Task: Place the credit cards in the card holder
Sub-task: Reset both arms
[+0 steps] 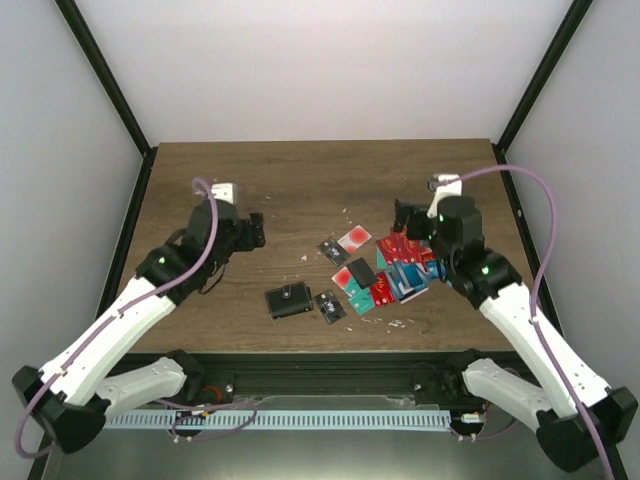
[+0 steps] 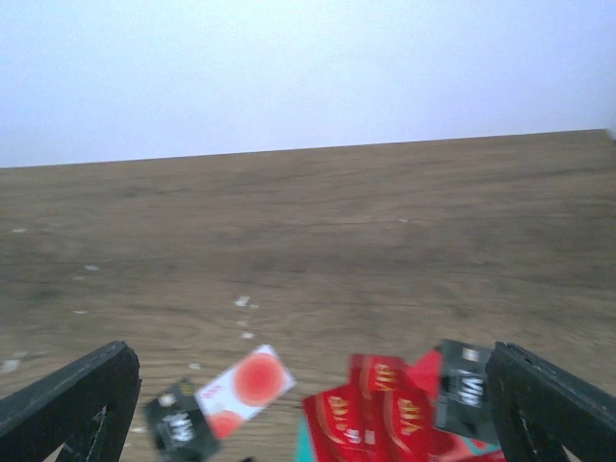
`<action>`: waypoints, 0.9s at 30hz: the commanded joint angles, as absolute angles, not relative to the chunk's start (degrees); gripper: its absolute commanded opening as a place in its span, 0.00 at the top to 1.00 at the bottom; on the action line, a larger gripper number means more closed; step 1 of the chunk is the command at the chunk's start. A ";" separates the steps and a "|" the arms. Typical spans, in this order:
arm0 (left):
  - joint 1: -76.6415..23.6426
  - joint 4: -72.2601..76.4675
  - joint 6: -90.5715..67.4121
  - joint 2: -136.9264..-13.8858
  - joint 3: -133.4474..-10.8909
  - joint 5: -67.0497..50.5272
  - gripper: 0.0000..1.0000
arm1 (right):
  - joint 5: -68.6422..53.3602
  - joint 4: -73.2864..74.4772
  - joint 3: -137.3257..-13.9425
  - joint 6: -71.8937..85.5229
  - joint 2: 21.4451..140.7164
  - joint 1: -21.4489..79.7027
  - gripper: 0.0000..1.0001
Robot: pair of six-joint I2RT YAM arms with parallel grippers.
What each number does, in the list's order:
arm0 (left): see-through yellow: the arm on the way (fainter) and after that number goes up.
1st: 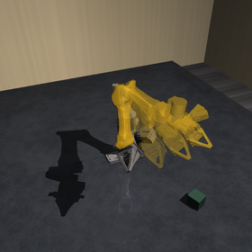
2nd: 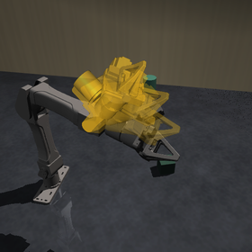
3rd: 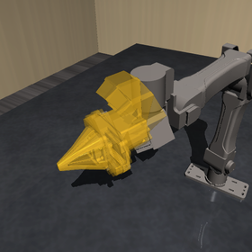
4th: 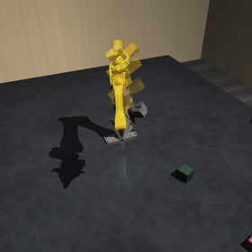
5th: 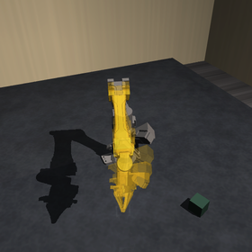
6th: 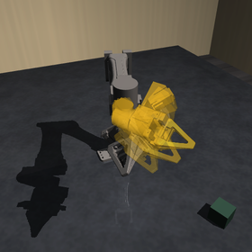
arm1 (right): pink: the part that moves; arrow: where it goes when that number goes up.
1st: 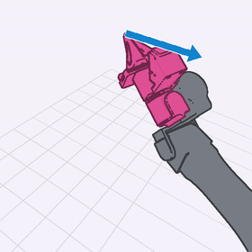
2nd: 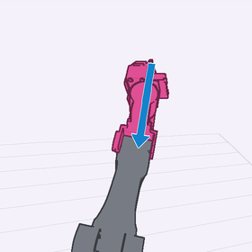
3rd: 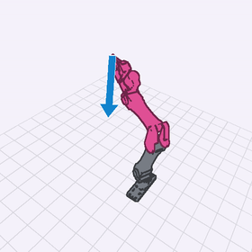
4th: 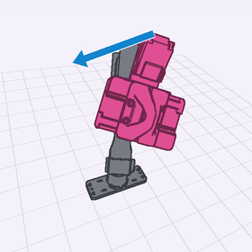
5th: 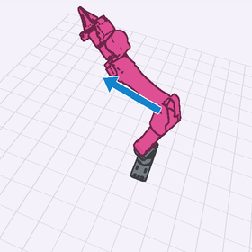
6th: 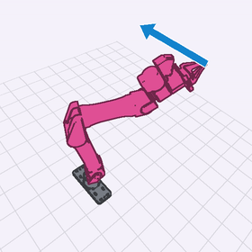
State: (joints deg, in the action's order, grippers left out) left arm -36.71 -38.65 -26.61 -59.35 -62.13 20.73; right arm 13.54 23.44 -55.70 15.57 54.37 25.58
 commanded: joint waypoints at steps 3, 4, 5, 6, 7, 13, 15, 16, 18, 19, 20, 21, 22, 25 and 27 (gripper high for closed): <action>-35.43 -12.96 -7.54 -46.46 -43.81 35.14 0.05 | 24.05 7.54 -36.75 7.07 41.09 25.31 0.00; -34.62 -9.98 -6.55 -45.03 -40.93 36.97 0.01 | 23.44 5.51 -33.61 5.88 38.40 25.31 0.00; -33.09 -7.51 -5.09 -43.34 -37.79 37.63 0.00 | 22.80 3.35 -30.67 4.69 35.75 25.31 0.00; -31.37 -5.66 -3.00 -42.38 -35.07 37.30 0.00 | 22.20 1.30 -26.95 3.50 33.53 25.31 0.00; -29.72 -3.73 -1.22 -41.76 -32.64 36.75 0.00 | 21.86 -1.10 -23.98 2.57 31.26 25.31 0.00; -19.45 15.26 6.36 -40.33 -15.24 26.22 0.00 | 26.18 -15.17 -8.49 1.76 24.33 25.32 0.00; -16.16 22.13 5.34 -40.92 -10.86 23.77 0.00 | 27.73 -20.20 -4.33 0.82 23.53 25.31 0.00; -13.91 24.11 2.94 -41.94 -9.63 22.42 0.00 | 27.16 -22.55 -2.91 -0.27 23.71 25.31 0.00; -10.52 28.59 1.86 -43.88 -7.43 19.22 0.00 | 25.76 -27.31 -0.45 -1.68 25.49 25.31 0.00; -9.58 31.55 1.65 -46.35 -5.83 18.37 0.00 | 25.50 -30.08 0.74 -1.71 27.41 25.31 0.00; -8.45 35.57 1.34 -48.47 -4.82 17.64 0.00 | 25.18 -33.79 2.39 -2.18 29.28 25.25 0.00; -7.13 37.38 0.98 -50.72 -4.91 17.30 0.00 | 25.00 -38.68 3.83 -3.15 31.55 25.06 0.00; -6.64 39.35 1.44 -52.82 -5.50 16.48 0.00 | 22.99 -41.66 4.25 -4.72 33.72 24.89 0.00; -4.30 48.58 2.50 -61.12 -6.49 13.15 0.00 | 14.57 -55.78 5.79 -9.45 43.45 20.57 0.00; -3.21 53.64 2.86 -68.02 -9.06 11.86 0.00 | 10.41 -64.96 4.89 -9.20 52.78 16.28 0.00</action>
